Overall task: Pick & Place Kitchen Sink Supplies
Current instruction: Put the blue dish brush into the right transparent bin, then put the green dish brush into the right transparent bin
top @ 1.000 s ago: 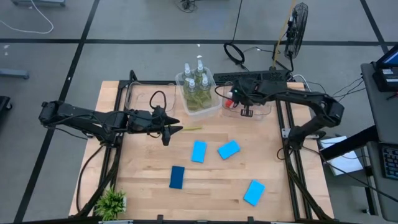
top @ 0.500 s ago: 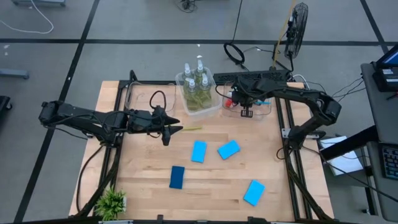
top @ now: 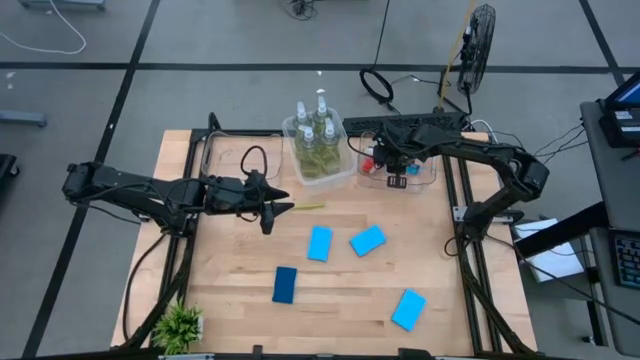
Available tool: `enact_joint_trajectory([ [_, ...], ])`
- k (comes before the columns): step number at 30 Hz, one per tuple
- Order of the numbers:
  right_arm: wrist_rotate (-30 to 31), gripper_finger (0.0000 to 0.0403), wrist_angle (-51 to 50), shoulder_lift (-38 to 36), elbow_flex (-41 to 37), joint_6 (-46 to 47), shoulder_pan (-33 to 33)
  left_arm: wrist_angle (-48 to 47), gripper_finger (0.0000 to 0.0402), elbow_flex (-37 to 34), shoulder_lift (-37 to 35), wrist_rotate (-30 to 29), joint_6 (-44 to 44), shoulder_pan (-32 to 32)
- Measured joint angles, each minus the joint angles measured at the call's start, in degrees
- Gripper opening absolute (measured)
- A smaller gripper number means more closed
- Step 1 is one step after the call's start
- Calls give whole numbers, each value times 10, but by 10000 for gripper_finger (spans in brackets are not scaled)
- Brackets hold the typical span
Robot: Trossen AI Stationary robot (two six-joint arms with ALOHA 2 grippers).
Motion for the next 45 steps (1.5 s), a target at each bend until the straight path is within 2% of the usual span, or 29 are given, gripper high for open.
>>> enact_joint_trajectory([
  [6, 1, 114, 4, 0, 0, 2, 0, 0, 182, 0, 0, 0, 0, 0],
  [13, 0, 122, 20, -21, 0, 34, 0, 0, 182, 0, 0, 0, -11, 0],
  [23, -2, 118, 72, -150, 0, 83, 38, 0, 182, 0, 0, 0, -13, 0],
  [33, -89, 115, 109, -285, 0, 202, 72, -1, 182, 0, 0, 0, -20, 0],
  [39, -161, 115, 125, -316, 0, 223, 106, -12, 182, 0, 4, -6, -38, 0],
  [45, -166, 116, 140, -324, 0, 233, 141, -68, 182, 0, 18, -53, -101, 0],
])
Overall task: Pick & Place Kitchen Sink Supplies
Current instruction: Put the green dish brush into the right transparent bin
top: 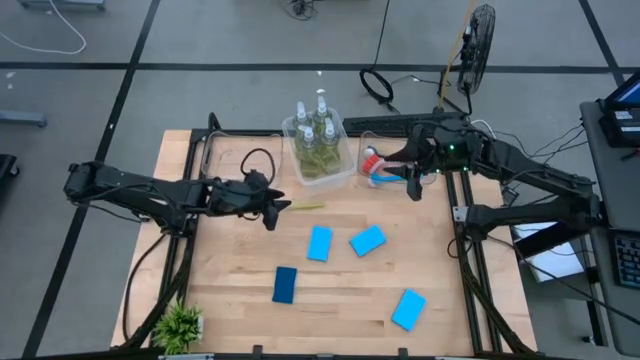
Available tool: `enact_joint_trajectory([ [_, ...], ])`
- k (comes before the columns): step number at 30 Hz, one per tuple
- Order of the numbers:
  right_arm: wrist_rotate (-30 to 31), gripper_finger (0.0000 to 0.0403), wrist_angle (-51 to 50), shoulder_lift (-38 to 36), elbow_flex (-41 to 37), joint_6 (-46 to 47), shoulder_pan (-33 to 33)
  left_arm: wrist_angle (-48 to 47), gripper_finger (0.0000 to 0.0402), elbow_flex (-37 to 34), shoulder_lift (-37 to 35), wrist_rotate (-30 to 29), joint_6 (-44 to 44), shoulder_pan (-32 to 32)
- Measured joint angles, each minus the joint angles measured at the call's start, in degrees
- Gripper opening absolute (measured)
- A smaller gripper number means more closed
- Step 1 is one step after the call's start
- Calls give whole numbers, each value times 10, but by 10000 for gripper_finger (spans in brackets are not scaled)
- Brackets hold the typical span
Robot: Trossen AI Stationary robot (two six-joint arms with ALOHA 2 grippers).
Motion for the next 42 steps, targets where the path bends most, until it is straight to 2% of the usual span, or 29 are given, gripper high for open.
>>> enact_joint_trajectory([
  [7, 1, 118, -7, -27, 0, 12, 3, -3, 182, 12, 85, -1, 33, 4],
  [19, 4, 121, -14, -82, 0, 27, 3, -168, 182, 133, 253, 27, 236, 58],
  [23, 4, 126, -15, -84, 0, 32, 3, -206, 182, 171, 290, 31, 261, 69],
  [28, 4, 128, -21, -83, 0, 33, 3, -205, 182, 196, 323, 55, 294, 72],
  [36, 4, 128, -27, -82, 0, 32, 3, -254, 182, 198, 340, 35, 284, 60],
  [42, 4, 128, -26, -82, 0, 31, 3, -255, 182, 198, 340, 35, 296, 58],
])
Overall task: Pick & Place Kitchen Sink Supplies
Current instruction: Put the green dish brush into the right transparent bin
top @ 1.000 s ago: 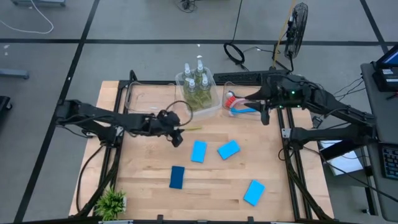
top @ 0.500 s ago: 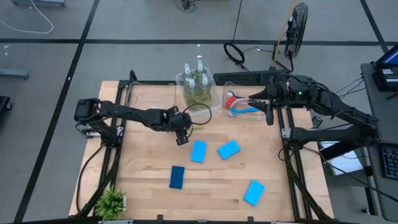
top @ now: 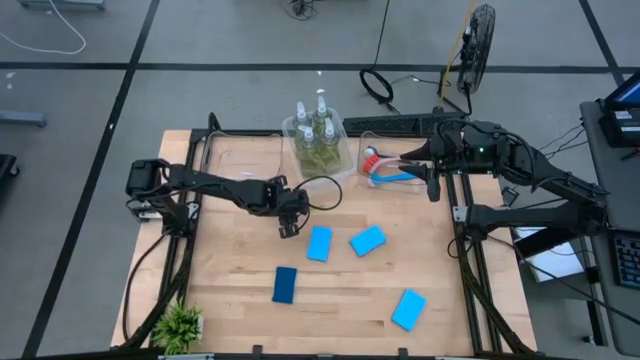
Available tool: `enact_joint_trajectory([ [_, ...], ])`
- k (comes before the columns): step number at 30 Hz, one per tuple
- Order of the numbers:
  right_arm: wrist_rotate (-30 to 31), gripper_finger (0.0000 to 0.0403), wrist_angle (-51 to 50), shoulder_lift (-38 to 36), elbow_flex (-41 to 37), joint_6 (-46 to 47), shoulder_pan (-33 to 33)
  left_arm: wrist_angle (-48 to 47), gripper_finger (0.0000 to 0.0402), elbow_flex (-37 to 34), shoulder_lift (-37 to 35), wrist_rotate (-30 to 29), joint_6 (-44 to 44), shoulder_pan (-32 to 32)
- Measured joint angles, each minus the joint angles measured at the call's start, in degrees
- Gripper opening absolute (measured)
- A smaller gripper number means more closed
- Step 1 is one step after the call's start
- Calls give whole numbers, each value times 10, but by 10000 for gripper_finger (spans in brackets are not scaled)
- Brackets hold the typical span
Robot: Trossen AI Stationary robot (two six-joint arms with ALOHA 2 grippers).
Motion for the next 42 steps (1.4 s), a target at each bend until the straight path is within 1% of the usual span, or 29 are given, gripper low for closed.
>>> enact_joint_trajectory([
  [3, 0, 128, 0, 0, 0, 0, 0, 0, 183, 0, 0, 2, -6, 8],
  [6, 0, 128, 0, 0, 0, 0, 0, -2, 193, 0, 0, 21, -21, 18],
  [11, 0, 128, 0, 0, 0, 0, 0, -8, 240, -7, 0, 33, -33, 27],
  [15, 0, 128, 0, 0, 0, -4, 0, -4, 277, -9, 0, 25, -2, 27],
  [18, 0, 128, 0, 0, 0, -6, 0, 1, 294, -9, 0, 25, 13, 27],
  [21, 0, 128, 0, 0, 0, -7, 0, 9, 302, -9, 0, 24, 21, 28],
  [26, 0, 128, 0, 0, 0, -7, 0, 12, 294, -9, 13, 24, 30, 28],
  [33, -3, 128, -1, 0, 0, -7, 0, 24, 273, -9, 72, 30, 28, 28],
  [36, -3, 128, -2, 0, 0, -7, 0, 24, 266, -6, 87, 35, 9, 27],
  [39, -3, 128, -2, 0, 0, -7, 0, 23, 248, -6, 92, 41, -1, 24],
  [42, -3, 128, -2, 0, 0, -5, 0, 24, 217, -7, 92, 40, -1, 19],
])
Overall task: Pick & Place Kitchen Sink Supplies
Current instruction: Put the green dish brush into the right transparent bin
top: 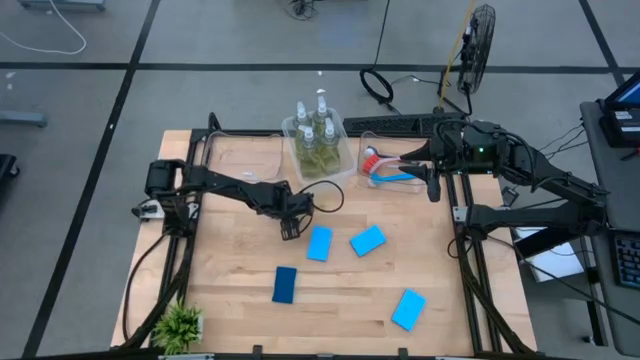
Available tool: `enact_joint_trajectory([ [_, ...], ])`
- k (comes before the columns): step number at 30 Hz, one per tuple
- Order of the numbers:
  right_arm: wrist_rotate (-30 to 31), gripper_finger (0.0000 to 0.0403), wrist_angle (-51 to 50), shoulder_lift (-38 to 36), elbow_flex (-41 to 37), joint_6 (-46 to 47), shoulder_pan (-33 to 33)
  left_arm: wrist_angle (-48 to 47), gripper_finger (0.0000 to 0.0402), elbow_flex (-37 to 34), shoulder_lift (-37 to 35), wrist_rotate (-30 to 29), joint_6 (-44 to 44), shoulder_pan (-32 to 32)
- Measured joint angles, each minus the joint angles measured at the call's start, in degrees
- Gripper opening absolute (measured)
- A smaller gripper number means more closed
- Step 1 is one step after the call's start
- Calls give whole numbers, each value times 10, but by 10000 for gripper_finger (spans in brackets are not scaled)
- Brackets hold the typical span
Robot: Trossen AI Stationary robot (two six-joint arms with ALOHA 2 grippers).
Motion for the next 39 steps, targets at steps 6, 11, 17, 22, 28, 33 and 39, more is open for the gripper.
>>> enact_joint_trajectory([
  [6, 0, 128, 0, 1, 0, 0, 0, -1, 122, -1, -2, 6, -26, -10],
  [11, 0, 128, 0, 4, 0, 0, 0, -4, 29, -1, -2, 22, -45, -18],
  [17, 0, 128, 1, 10, 0, 1, 0, -24, 28, 6, -1, 26, -69, -29],
  [22, 0, 128, 0, 12, 0, 1, 0, -66, 17, 28, -5, 38, -72, -42],
  [28, -2, 128, 0, 13, 0, 1, 0, -66, 17, 32, -57, 45, -72, -61],
  [33, -3, 128, -1, 14, 0, 1, 0, -59, 17, 33, -117, 52, -79, -74],
  [39, -66, 128, -7, 34, 0, -3, 12, -14, 17, 34, -166, 72, -103, -86],
])
